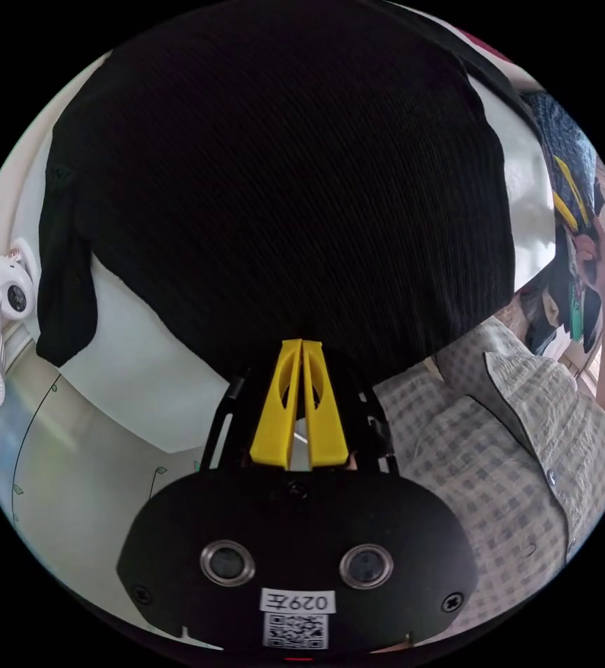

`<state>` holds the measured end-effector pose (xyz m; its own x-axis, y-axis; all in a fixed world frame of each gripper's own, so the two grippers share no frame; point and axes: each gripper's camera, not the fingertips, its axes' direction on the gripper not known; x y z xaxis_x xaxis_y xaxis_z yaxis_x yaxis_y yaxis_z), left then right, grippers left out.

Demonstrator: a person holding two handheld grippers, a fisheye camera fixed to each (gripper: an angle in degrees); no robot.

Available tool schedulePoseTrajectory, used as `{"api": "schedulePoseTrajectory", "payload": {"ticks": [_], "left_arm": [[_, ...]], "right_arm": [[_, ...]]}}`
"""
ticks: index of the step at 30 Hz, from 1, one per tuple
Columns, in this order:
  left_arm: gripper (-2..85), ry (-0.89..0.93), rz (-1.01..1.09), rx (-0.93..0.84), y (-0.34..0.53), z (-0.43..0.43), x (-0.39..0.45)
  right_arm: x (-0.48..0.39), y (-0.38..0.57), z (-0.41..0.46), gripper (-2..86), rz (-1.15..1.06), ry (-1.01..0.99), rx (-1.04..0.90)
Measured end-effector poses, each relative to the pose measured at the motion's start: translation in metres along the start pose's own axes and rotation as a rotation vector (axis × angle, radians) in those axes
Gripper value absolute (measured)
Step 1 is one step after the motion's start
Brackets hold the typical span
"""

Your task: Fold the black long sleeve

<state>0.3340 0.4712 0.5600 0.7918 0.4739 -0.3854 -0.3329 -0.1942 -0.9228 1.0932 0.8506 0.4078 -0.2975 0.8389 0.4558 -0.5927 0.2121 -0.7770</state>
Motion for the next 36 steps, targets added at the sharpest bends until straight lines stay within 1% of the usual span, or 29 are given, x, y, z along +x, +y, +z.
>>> {"api": "schedulePoseTrajectory", "payload": {"ticks": [2,5,7,8,9,10,11,13,15,17,20,21,22,24,26,27,29,32,34,35,36], "left_arm": [[-1.0,-0.025,-0.017,-0.013,-0.003,0.002,0.005],[-1.0,-0.075,-0.028,-0.035,-0.007,0.005,0.015],[-1.0,-0.091,-0.053,-0.042,-0.008,0.007,0.019],[-1.0,-0.094,-0.057,-0.042,-0.008,0.007,0.019],[-1.0,-0.099,-0.065,-0.039,-0.007,0.008,0.02],[-1.0,-0.103,-0.071,-0.036,-0.005,0.01,0.021],[-1.0,-0.105,-0.071,-0.035,-0.005,0.01,0.022],[-1.0,-0.116,-0.058,-0.037,-0.003,0.013,0.023],[-1.0,-0.12,-0.054,-0.032,0.001,0.014,0.023],[-1.0,-0.126,-0.049,-0.019,0.005,0.016,0.023],[-1.0,-0.134,-0.045,0.012,0.016,0.019,0.022],[-1.0,-0.138,-0.036,0.019,0.019,0.02,0.021],[-1.0,-0.142,-0.024,0.023,0.023,0.022,0.02],[-1.0,-0.146,0.0,0.026,0.028,0.024,0.017],[-1.0,-0.142,0.017,0.033,0.034,0.026,0.013],[-1.0,-0.137,0.026,0.037,0.038,0.027,0.01],[-1.0,-0.125,0.036,0.048,0.045,0.029,0.004],[-1.0,-0.087,0.034,0.075,0.06,0.033,-0.011],[-1.0,-0.043,0.033,0.098,0.072,0.036,-0.026],[-1.0,-0.031,0.035,0.102,0.075,0.037,-0.03],[-1.0,-0.012,0.041,0.111,0.081,0.038,-0.037]], "right_arm": [[-0.004,-0.013,-0.006,9.6,0.032,0.008,-0.01],[-0.021,-0.019,-0.028,4.1,0.026,-0.059,0.126],[-0.057,-0.011,-0.053,1.2,-0.079,-0.035,0.289],[-0.071,-0.009,-0.057,0.9,-0.133,-0.03,0.31],[-0.103,-0.006,-0.061,0.4,-0.264,-0.001,0.32],[-0.138,-0.004,-0.058,0.2,-0.381,0.074,0.283],[-0.156,-0.003,-0.055,0.1,-0.432,0.123,0.257],[-0.209,0.003,-0.041,0.2,-0.603,0.275,0.137],[-0.222,0.007,-0.038,0.5,-0.652,0.324,0.084],[-0.214,0.006,-0.042,1.4,-0.627,0.306,0.056],[-0.17,-0.013,-0.043,8.6,-0.369,0.228,-0.04],[-0.149,-0.02,-0.042,13.1,-0.255,0.186,-0.064],[-0.136,-0.021,-0.044,13.0,-0.209,0.128,-0.037],[-0.127,-0.019,-0.046,12.1,-0.17,0.101,0.02],[-0.125,-0.017,-0.042,12.3,-0.141,0.164,0.045],[-0.125,-0.016,-0.035,13.2,-0.108,0.227,0.038],[-0.125,-0.015,-0.022,14.6,-0.087,0.238,0.023],[-0.122,-0.022,0.009,14.2,-0.03,0.175,0.047],[-0.112,-0.028,0.037,13.4,0.072,0.035,0.093],[-0.11,-0.028,0.044,13.0,0.087,-0.005,0.108],[-0.111,-0.022,0.055,10.6,0.101,-0.072,0.176]]}}
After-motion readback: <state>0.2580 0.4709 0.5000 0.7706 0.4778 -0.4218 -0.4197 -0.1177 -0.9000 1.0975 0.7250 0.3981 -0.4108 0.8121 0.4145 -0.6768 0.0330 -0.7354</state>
